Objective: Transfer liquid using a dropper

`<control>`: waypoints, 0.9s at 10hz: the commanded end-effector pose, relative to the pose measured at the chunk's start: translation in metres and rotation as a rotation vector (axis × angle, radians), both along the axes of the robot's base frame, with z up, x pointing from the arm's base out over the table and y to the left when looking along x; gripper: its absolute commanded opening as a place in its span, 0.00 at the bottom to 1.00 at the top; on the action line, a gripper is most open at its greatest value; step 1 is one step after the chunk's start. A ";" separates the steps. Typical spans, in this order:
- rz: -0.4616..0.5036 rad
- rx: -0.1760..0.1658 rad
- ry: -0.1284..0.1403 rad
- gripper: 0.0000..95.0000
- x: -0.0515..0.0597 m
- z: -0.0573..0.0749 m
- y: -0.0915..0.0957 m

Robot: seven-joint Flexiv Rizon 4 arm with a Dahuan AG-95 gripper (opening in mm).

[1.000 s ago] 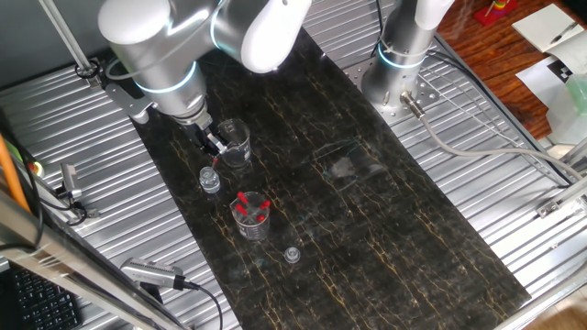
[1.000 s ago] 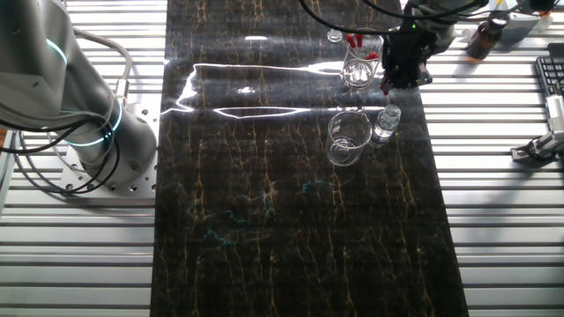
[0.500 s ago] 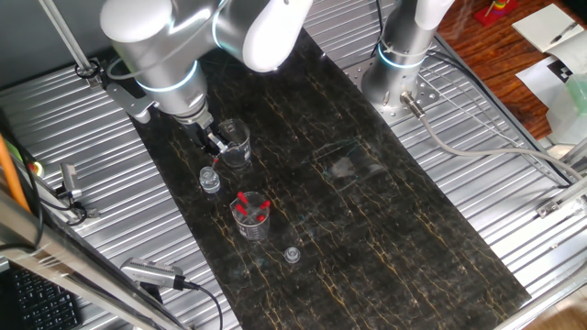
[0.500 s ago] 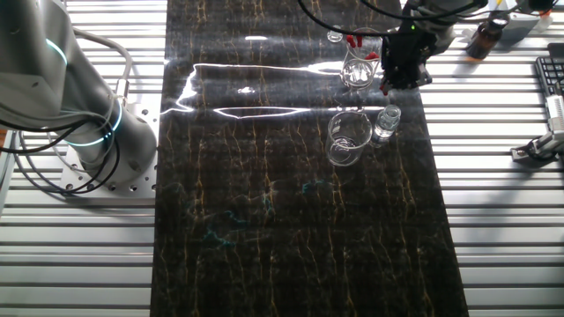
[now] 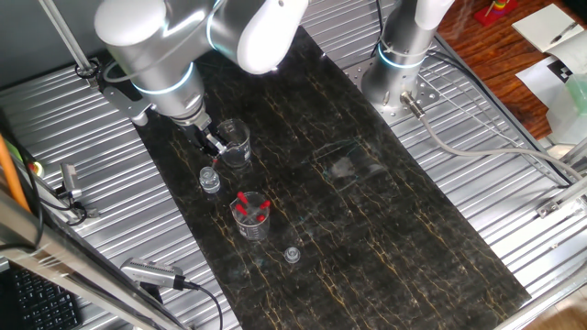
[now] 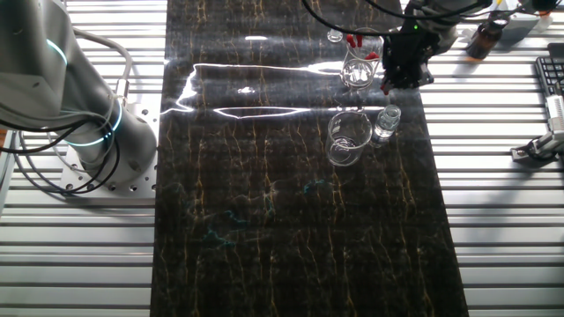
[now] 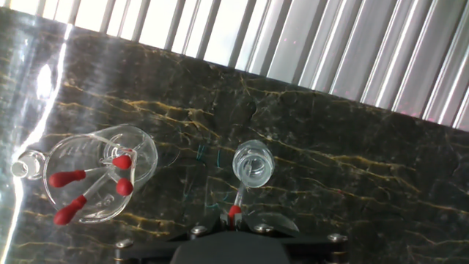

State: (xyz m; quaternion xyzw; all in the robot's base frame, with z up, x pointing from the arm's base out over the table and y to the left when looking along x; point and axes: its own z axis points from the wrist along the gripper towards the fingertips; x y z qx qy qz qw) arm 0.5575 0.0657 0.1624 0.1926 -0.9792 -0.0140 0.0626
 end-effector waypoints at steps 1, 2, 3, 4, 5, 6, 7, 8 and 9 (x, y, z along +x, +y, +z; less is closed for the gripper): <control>0.005 0.003 0.007 0.00 0.002 -0.004 0.000; 0.008 0.003 0.009 0.00 0.003 -0.008 -0.001; 0.012 0.004 0.009 0.00 0.004 -0.013 -0.001; 0.011 0.003 0.006 0.00 0.005 -0.016 -0.002; 0.012 0.004 0.004 0.00 0.006 -0.019 -0.002; 0.012 0.003 0.001 0.00 0.006 -0.021 -0.002; 0.013 0.003 -0.001 0.00 0.006 -0.022 -0.002; 0.014 0.003 -0.001 0.00 0.006 -0.023 -0.002; 0.016 0.003 -0.003 0.00 0.007 -0.023 -0.002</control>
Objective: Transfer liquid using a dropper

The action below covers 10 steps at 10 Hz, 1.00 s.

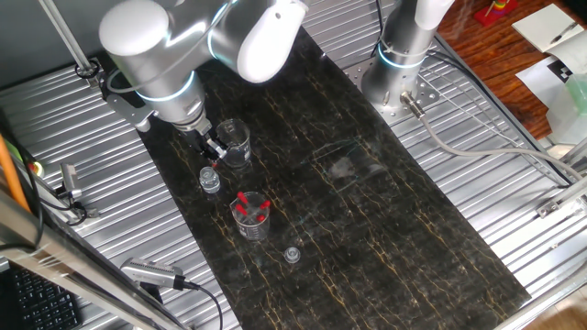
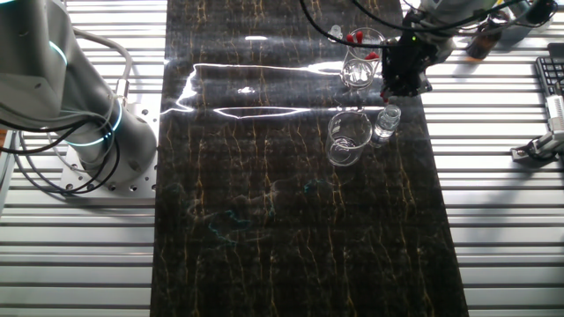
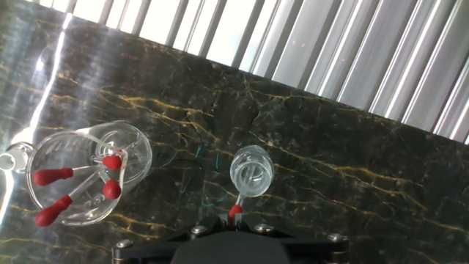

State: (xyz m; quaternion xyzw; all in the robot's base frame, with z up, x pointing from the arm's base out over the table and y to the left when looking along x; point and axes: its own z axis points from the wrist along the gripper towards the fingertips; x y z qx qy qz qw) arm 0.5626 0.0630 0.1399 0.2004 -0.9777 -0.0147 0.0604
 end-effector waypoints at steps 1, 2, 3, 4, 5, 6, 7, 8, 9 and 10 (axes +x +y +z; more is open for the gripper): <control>0.000 -0.001 0.001 0.00 0.002 -0.004 0.000; 0.001 -0.001 -0.001 0.00 0.003 -0.006 0.000; 0.000 -0.002 0.000 0.00 0.003 -0.006 0.000; 0.001 -0.001 0.000 0.00 0.003 -0.006 0.000; 0.003 -0.002 0.000 0.00 0.003 -0.006 0.000; 0.004 -0.001 -0.001 0.00 0.003 -0.006 0.000; 0.006 0.000 -0.002 0.00 0.003 -0.005 0.000; 0.007 0.001 -0.002 0.00 0.004 -0.004 0.001; 0.008 0.000 0.000 0.00 0.005 -0.002 0.001; 0.010 0.000 0.000 0.20 0.005 -0.002 0.001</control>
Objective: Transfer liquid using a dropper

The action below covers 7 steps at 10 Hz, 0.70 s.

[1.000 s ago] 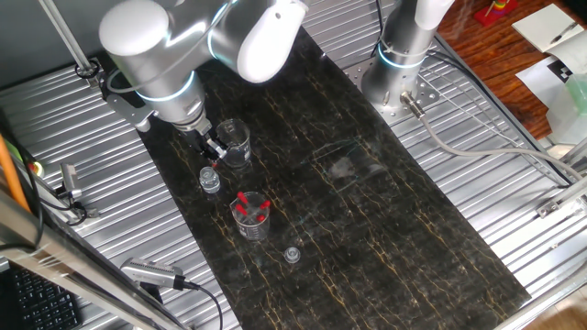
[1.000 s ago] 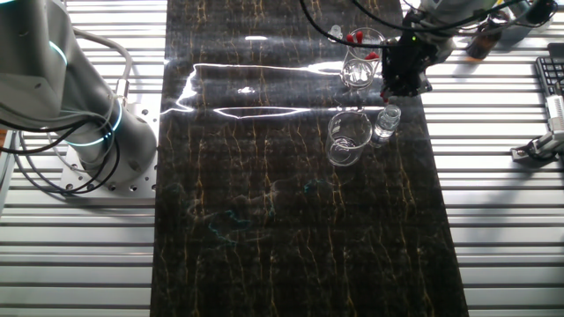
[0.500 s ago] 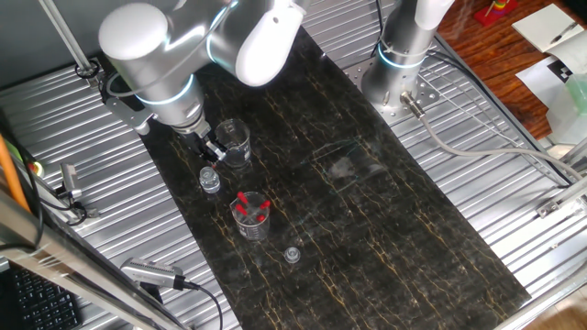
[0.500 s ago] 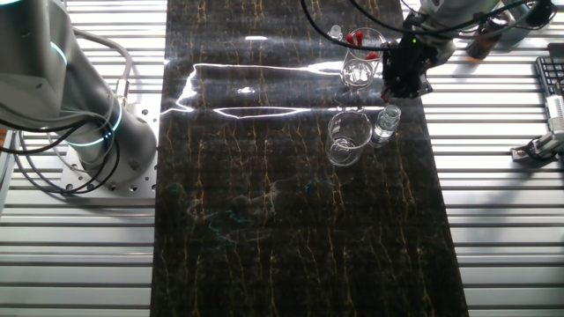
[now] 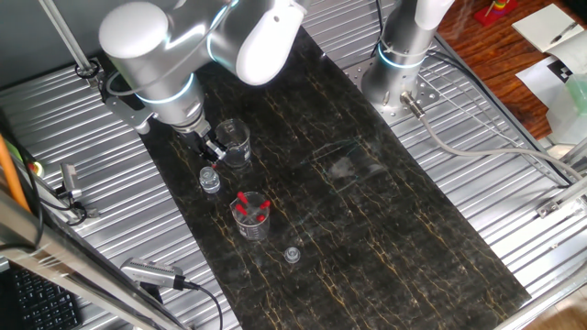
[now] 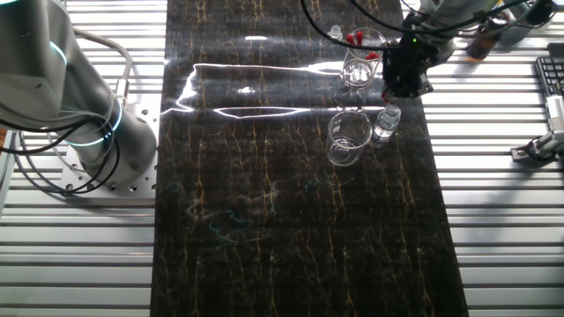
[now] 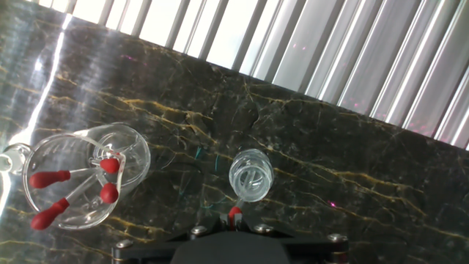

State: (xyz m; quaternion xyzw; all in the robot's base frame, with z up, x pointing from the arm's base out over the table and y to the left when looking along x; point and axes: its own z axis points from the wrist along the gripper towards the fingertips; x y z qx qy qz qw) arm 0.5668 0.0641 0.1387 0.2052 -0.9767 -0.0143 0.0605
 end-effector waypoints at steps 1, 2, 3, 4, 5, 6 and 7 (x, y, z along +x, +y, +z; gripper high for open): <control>0.001 0.001 0.000 0.20 0.001 -0.001 0.000; 0.002 0.001 0.000 0.20 0.001 -0.001 0.000; 0.002 0.000 0.000 0.20 0.001 -0.001 0.000; 0.002 0.000 0.000 0.20 0.001 -0.001 0.000; 0.002 -0.001 0.000 0.20 0.001 -0.002 0.000; 0.003 -0.002 0.001 0.20 0.001 -0.002 0.000; 0.003 -0.002 0.001 0.20 0.001 -0.003 0.000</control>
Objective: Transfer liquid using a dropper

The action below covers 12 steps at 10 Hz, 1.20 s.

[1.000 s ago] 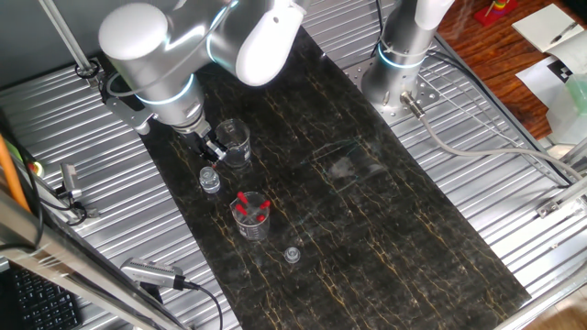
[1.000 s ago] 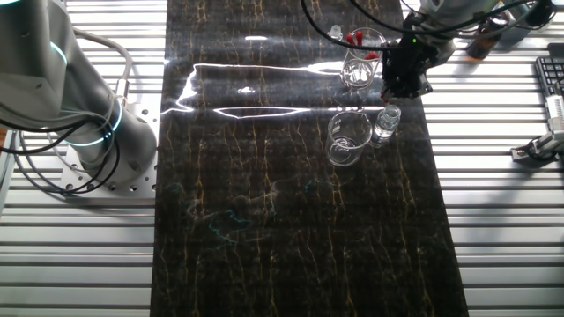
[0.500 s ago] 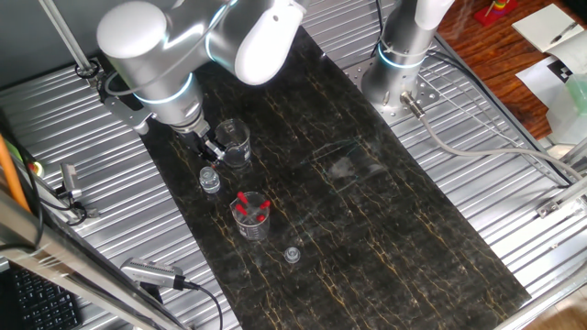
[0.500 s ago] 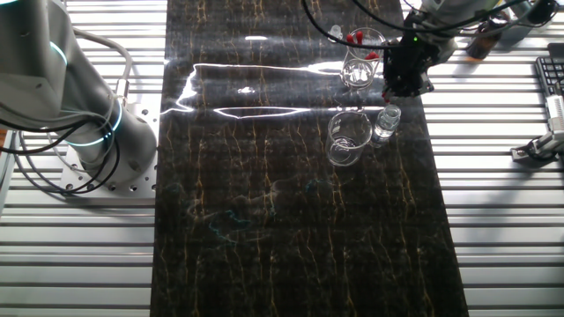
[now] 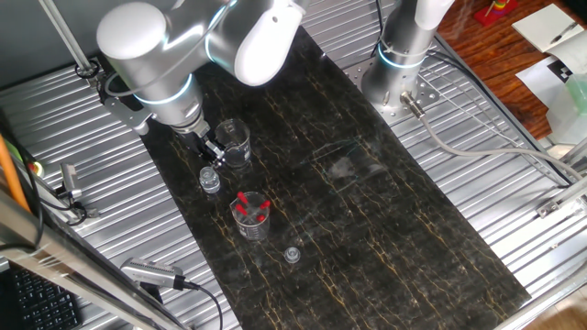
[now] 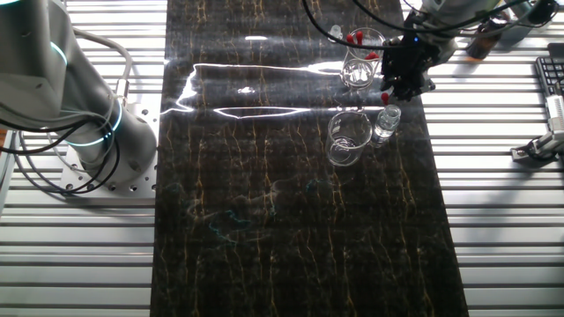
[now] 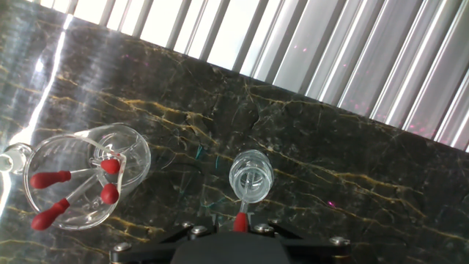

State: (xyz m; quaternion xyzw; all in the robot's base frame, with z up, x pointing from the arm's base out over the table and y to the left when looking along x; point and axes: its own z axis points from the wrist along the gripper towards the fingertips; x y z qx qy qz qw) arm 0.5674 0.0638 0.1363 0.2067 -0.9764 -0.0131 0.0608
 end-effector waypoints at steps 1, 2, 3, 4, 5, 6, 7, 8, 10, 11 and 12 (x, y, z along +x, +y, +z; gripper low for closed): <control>0.000 0.001 -0.001 0.20 0.001 -0.001 0.000; 0.003 0.000 -0.001 0.20 0.001 -0.001 0.000; 0.005 -0.001 -0.001 0.20 0.001 -0.001 0.000; 0.008 -0.001 -0.002 0.20 0.001 -0.002 0.000; 0.010 -0.001 -0.003 0.20 0.001 -0.003 0.000; 0.011 -0.003 -0.004 0.20 0.001 -0.004 0.000; 0.011 -0.004 -0.006 0.20 0.002 -0.006 0.000; 0.012 -0.006 -0.008 0.20 0.002 -0.009 0.000; 0.012 -0.006 -0.014 0.20 0.002 -0.013 0.000; 0.013 -0.007 -0.015 0.20 0.002 -0.014 0.000; 0.014 -0.007 -0.016 0.20 0.002 -0.014 -0.001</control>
